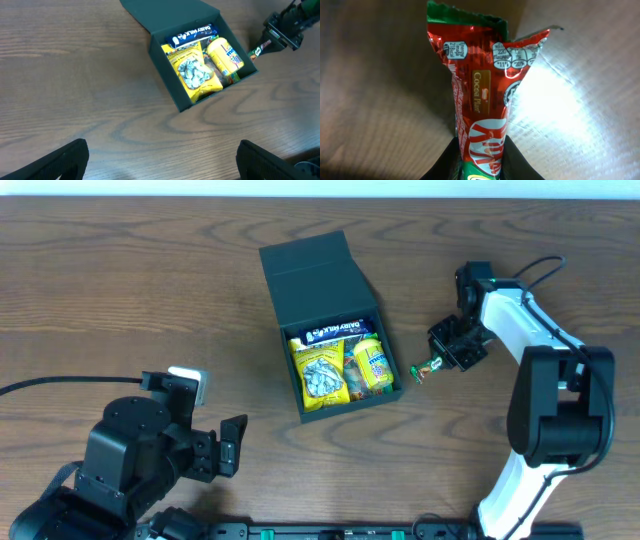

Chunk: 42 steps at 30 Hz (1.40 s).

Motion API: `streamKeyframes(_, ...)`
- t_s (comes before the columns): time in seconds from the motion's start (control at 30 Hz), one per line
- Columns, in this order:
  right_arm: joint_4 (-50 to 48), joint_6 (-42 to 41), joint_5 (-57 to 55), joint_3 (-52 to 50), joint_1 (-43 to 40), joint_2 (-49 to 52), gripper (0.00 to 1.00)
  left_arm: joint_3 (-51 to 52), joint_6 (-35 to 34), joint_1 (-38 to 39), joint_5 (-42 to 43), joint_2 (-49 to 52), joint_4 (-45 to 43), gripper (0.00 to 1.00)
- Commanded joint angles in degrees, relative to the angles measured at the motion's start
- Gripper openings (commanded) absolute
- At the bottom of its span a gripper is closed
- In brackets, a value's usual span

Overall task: Pack container
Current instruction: 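Lift the KitKat bar and carry it over the box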

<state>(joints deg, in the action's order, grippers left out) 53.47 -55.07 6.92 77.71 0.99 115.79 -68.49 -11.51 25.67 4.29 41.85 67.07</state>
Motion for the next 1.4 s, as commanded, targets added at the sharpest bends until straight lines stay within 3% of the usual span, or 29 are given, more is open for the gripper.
streamKeyframes(0.0,-0.3,10.1,1.5,4.5,0.3,-0.5,0.02,-1.2,1.2,-0.1,-0.2,-0.1,0.0,0.95)
streamKeyframes(0.13,-0.2,24.6,6.3,11.9,1.4,-2.1,0.02,-1.2,1.2,-0.1,-0.2,-0.1,-0.1,0.96)
streamKeyframes(0.23,2.5,46.8,9.3,21.5,5.8,-4.5,0.02,-1.2,1.2,-0.1,-0.3,-0.1,-0.1,0.95)
streamKeyframes(0.33,4.2,60.4,9.2,26.5,10.4,-5.6,0.01,-1.2,1.2,-0.1,-0.3,-0.1,-0.1,0.95)
streamKeyframes(0.57,9.0,96.1,7.3,28.2,21.8,-5.8,0.01,-1.2,1.2,-0.1,-0.2,-0.1,-0.5,0.95)
streamKeyframes(0.83,10.4,105.0,-3.0,28.1,27.4,-4.9,0.01,-1.2,1.2,-0.1,-0.2,-0.1,-0.4,0.95)
streamKeyframes(1.03,10.9,106.3,-11.7,27.9,28.9,-2.5,0.01,-1.2,1.2,-0.1,-0.2,-0.1,-0.4,0.95)
streamKeyframes(1.37,10.6,110.5,-11.1,27.4,31.7,1.1,0.01,-1.2,1.3,-0.1,-0.3,-0.1,-0.4,0.95)
